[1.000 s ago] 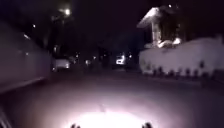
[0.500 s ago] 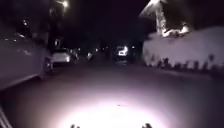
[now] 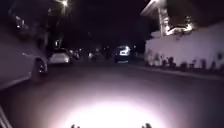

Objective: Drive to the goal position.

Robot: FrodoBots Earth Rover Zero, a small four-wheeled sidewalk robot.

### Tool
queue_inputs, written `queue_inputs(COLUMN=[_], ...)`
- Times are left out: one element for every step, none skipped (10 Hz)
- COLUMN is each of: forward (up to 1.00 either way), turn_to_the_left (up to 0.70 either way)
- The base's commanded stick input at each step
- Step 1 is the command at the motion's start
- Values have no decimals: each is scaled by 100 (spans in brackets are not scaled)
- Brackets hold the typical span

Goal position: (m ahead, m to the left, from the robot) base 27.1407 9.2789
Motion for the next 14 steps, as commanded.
queue_inputs(forward=[85,85,85,85,85,85,85,85,85,85,85,85,85,85], turn_to_the_left=[22,7,0,0,0,0,0,0,0,0,0,0,0,0])
